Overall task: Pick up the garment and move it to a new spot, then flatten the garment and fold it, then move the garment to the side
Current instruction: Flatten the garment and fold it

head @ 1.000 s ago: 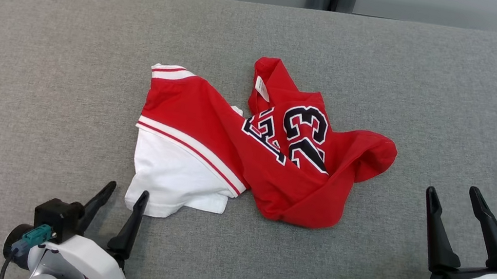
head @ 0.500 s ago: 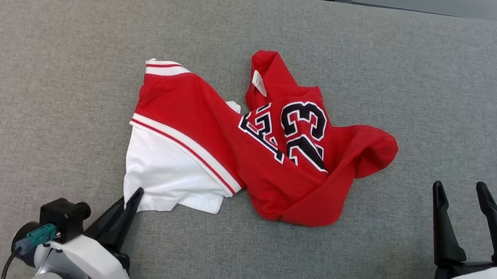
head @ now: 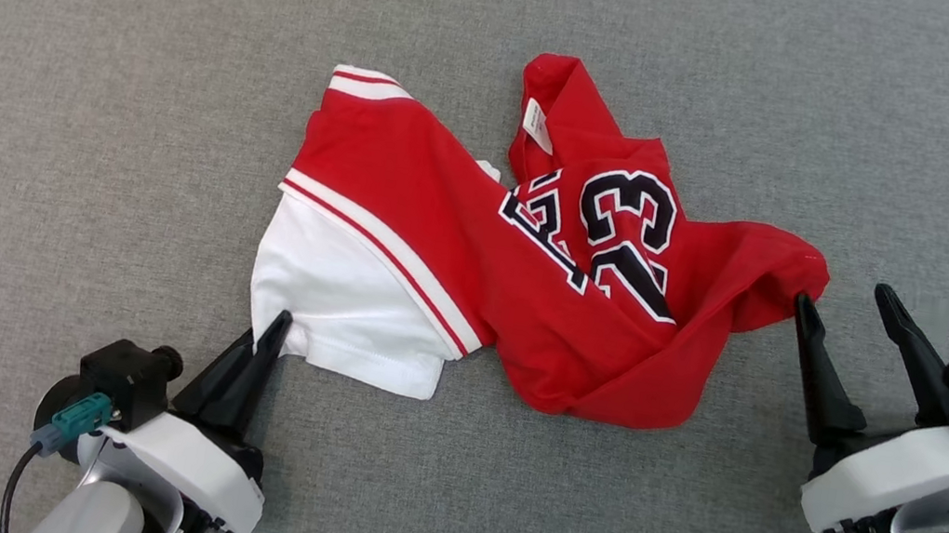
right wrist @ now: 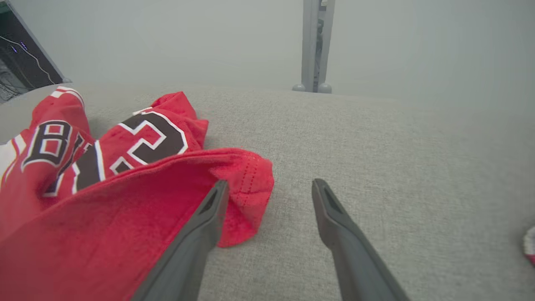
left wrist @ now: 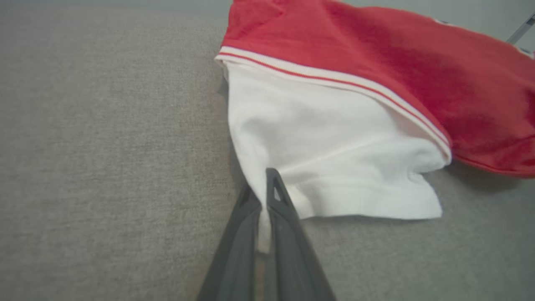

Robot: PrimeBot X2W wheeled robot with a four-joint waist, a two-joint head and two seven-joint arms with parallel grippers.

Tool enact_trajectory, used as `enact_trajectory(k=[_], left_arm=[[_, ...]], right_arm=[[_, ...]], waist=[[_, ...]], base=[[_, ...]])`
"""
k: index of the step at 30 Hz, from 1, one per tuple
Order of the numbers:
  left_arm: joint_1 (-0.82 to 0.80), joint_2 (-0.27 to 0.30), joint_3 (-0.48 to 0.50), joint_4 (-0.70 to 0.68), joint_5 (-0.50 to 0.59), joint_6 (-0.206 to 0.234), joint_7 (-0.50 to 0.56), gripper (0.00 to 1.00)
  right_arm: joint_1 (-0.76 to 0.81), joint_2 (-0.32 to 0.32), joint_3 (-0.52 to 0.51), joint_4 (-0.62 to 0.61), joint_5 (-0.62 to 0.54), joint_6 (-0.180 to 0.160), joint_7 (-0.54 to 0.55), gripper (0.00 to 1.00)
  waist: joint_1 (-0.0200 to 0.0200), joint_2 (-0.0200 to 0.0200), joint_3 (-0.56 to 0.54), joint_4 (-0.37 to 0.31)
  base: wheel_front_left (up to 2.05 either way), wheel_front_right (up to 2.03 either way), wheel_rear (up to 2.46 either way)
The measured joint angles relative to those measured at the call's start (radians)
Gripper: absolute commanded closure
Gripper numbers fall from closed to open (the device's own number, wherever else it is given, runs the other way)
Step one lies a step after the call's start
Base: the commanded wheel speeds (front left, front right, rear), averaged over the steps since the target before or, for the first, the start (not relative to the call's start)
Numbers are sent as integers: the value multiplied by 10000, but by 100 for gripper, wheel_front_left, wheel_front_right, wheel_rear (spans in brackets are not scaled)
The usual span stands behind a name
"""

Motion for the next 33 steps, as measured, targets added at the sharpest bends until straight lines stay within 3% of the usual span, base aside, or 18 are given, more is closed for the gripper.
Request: enact_trajectory(k=[7,8,9,10,20,33], left_arm=[[-339,-86,-134,115,13,-46,-161,100],[-385,-86,-138,138,13,-61,-176,100],[-395,-88,-140,153,13,-61,-219,100],[-396,-96,-136,165,13,-63,-247,100],[-620,40,272,-207,119,105,-443,100],[-2255,917,1150,-3954,700,447,-244,100]], right_arm=[[-1158,-497,731,1018,483,0,-23,0],[-1239,-546,848,1091,585,0,10,33],[-1297,-585,932,1156,715,0,13,56],[-1356,-642,1007,1216,807,0,8,100],[-1619,-966,1104,930,1066,0,-840,100],[-2416,-901,171,-878,719,0,-1354,100]], waist=[[0,0,391,269],[0,0,411,288],[0,0,432,304],[0,0,450,317],[0,0,418,301],[0,0,-568,0]], base=[[0,0,0],[0,0,0],[0,0,0],[0,0,0],[0,0,0],[0,0,0]])
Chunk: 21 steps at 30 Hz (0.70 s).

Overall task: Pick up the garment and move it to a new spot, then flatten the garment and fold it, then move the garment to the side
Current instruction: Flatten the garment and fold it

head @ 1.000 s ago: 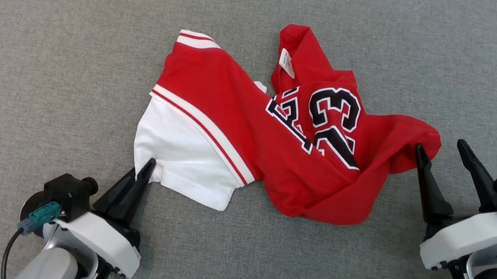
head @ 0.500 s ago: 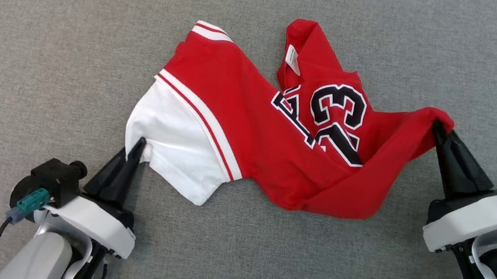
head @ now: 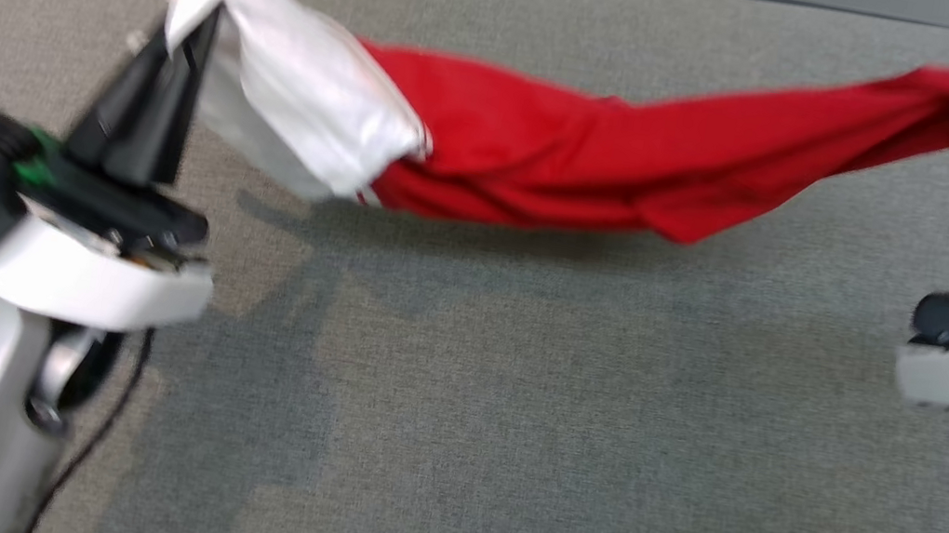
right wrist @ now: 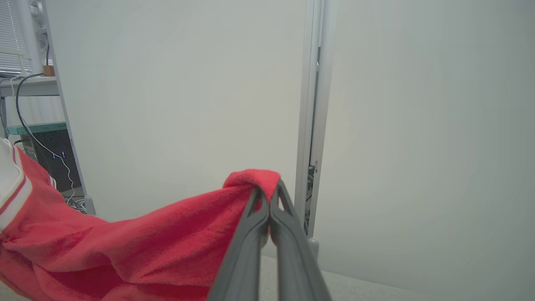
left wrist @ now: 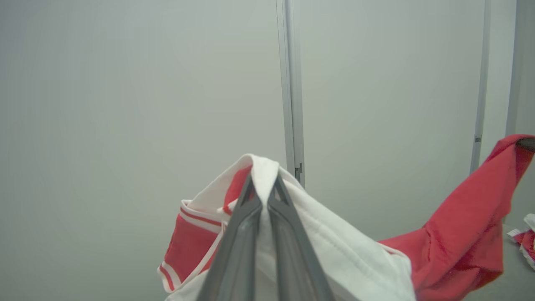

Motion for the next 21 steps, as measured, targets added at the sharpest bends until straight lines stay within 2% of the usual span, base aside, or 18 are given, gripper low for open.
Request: enact_trajectory(k=[7,13,21], left_arm=[[-1880,462,349,-1509,174,130,995,100],[-3070,775,596,-1615,-2,125,1760,100],[-3430,867,575,-1703,-8,155,2080,100]], right_arm=[[-1023,13,-782,-1070,0,0,397,100],[-1487,-290,-1292,-1459,100,0,807,100],[-1406,-261,-1536,-1779,307,0,1116,100]], waist=[[0,0,-613,-287],[0,0,-1033,-526],[0,1,-1127,-652]], base=[[0,0,0],[0,0,0],[0,0,0]])
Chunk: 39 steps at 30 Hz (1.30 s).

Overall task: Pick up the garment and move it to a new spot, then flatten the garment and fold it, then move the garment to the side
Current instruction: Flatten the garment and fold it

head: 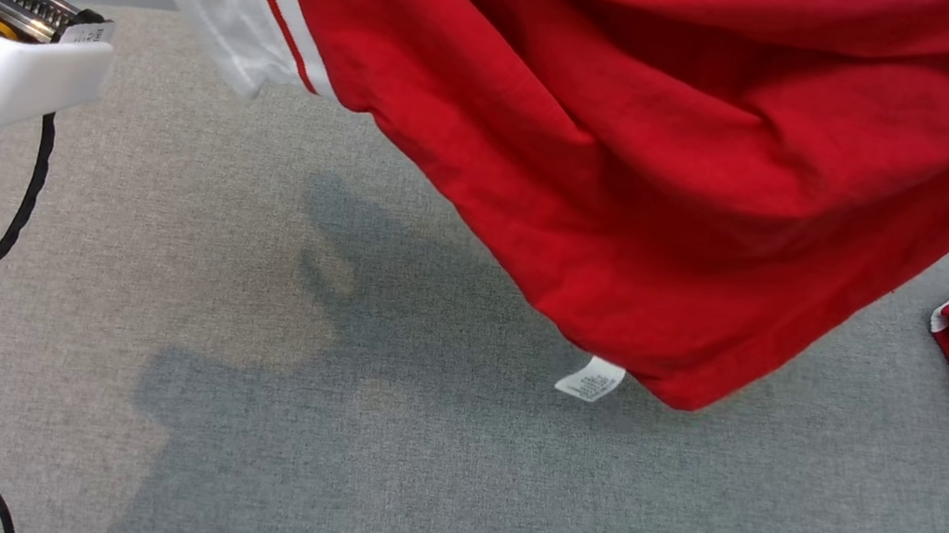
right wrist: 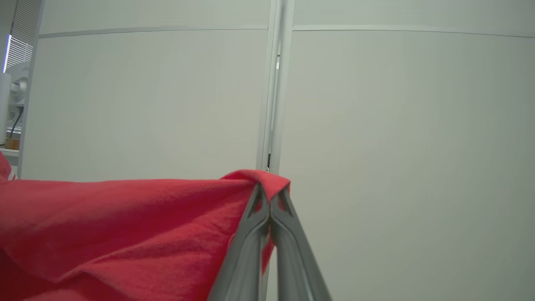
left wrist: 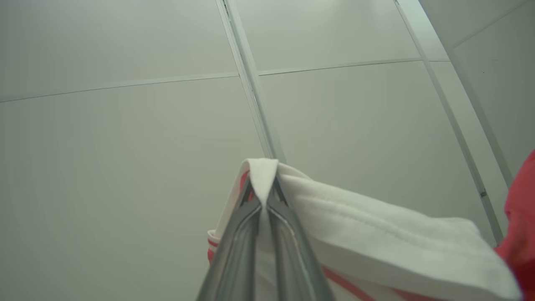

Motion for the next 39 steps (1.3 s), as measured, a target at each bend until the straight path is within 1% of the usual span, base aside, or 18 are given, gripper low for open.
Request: enact_trajectory(k=[8,13,16,22,25,28,34,39], left_arm=[[50,4,-69,157,-138,17,77,100],[242,-31,-270,474,-215,15,253,100],[970,-228,-382,857,-357,105,155,100],[3018,-826,-431,1730,-803,487,-581,100],[3895,-1104,-527,2190,-974,552,-934,100],[4567,-1262,-600,2589,-1064,606,-1225,100],[5394,-1697,-934,3442,-1267,568,-1534,100],[5548,-1904,-1035,4138,-1398,487,-1770,100]], right_arm=[[45,105,-21,42,77,0,36,100],[60,240,119,339,232,0,151,100],[430,516,261,690,320,0,81,100],[1553,1287,587,1478,334,0,-349,100],[2048,1536,809,1875,410,0,-554,100],[2477,1739,1003,2385,548,0,-788,100],[3240,1965,1168,3373,851,0,-1237,100],[3545,2046,1317,4006,1034,0,-1601,100]], waist=[[1,0,163,45],[0,0,378,55],[0,0,571,54],[1,0,928,58],[0,-1,1110,93],[0,-1,1265,124],[0,-1,1514,272],[0,-1,1590,318]], base=[[0,0,0],[0,0,0],[0,0,0],[0,0,0],[0,0,0],[0,0,0],[0,0,0],[0,0,0]])
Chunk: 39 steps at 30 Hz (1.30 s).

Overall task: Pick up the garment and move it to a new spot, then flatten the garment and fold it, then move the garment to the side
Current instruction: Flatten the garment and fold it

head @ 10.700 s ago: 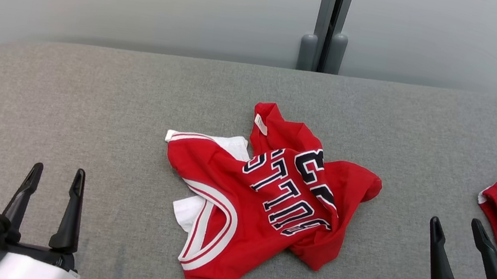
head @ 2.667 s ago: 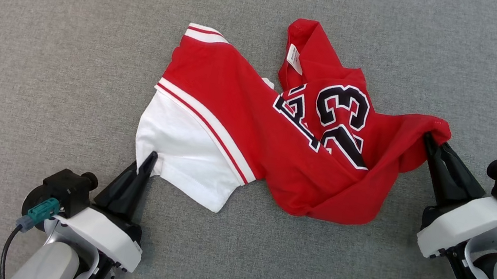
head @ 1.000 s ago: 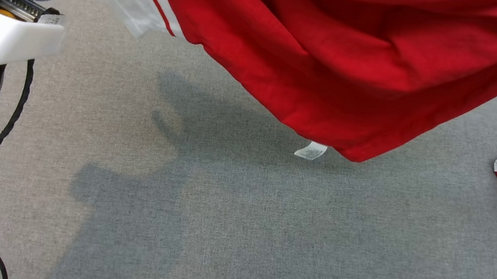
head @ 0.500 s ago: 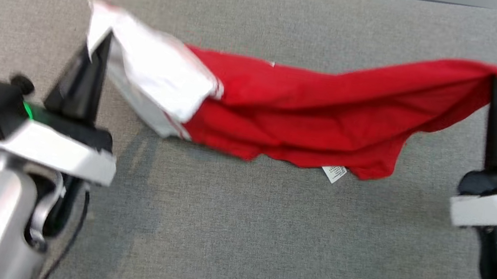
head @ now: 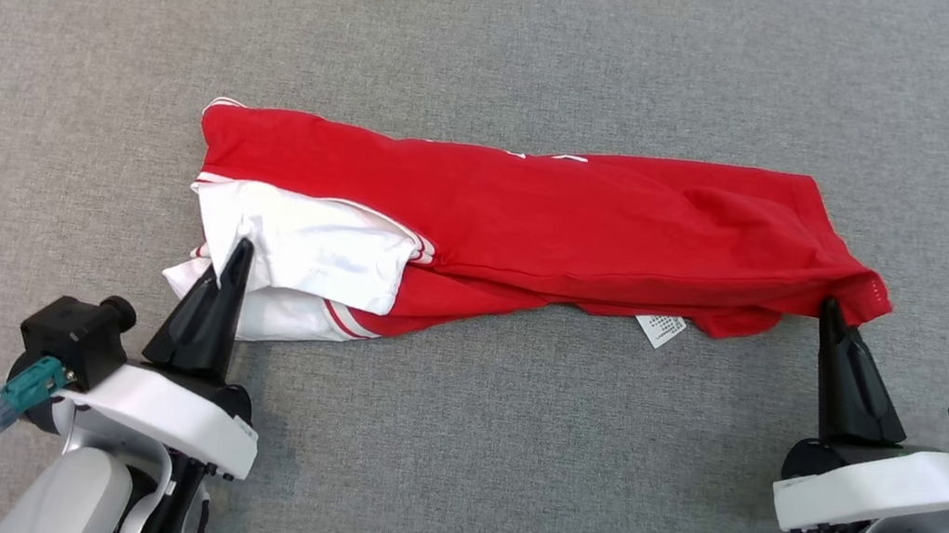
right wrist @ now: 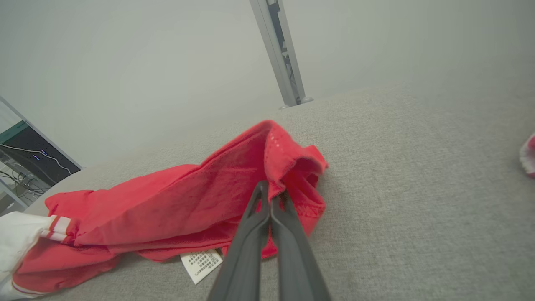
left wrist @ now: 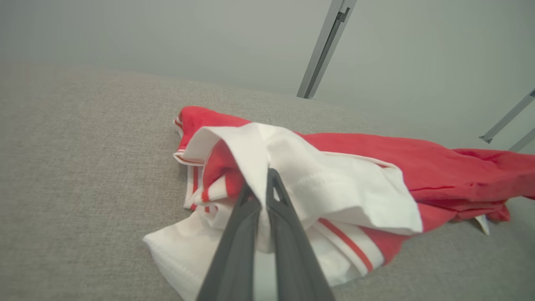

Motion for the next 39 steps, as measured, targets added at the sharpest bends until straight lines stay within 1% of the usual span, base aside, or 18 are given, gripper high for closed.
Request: enact_trajectory(k=[1,2,3,4,5,12,19,24,28,33,39], left_arm=[[7,-44,-6,109,-2,-6,-25,100],[75,-94,-8,205,4,-29,-155,60],[109,-96,15,201,29,-29,-244,16],[120,-82,29,198,123,-4,-318,0],[121,-69,56,201,205,35,-364,0],[324,-8,362,-251,752,428,-587,0],[711,127,1118,-1400,1289,765,-621,0],[1290,453,1319,-1825,1555,849,-621,0],[1814,654,1266,-1996,1753,940,-481,0],[2036,779,1177,-2171,1797,1022,-305,0],[2052,838,1127,-2270,1795,1039,-123,0]], right_arm=[[14,12,46,58,4,0,-67,100],[20,12,142,186,4,0,-163,100],[20,15,215,222,0,0,-190,58],[20,29,247,236,-12,0,-236,9],[20,29,265,247,-54,0,-261,0],[294,-199,100,-111,-585,0,-397,0],[925,-272,-483,-1187,-1221,0,-245,0],[1374,-259,-690,-2065,-1674,0,134,0],[1791,-197,-729,-2541,-1802,0,320,0],[2184,-123,-890,-2869,-1850,0,466,0],[2220,-54,-905,-2924,-1848,0,573,0]], waist=[[0,0,-12,-11],[0,0,-53,-42],[0,0,-82,-56],[0,0,-113,-67],[0,0,-158,-76],[0,0,-576,-73],[0,0,-1063,-2],[0,0,-1405,-7],[0,0,-1618,-25],[-1,0,-1725,10],[0,0,-1741,-47]], base=[[0,0,0],[0,0,0],[0,0,0],[0,0,0],[0,0,0],[0,0,0],[0,0,0],[0,0,0],[0,0,0],[0,0,0],[0,0,0]])
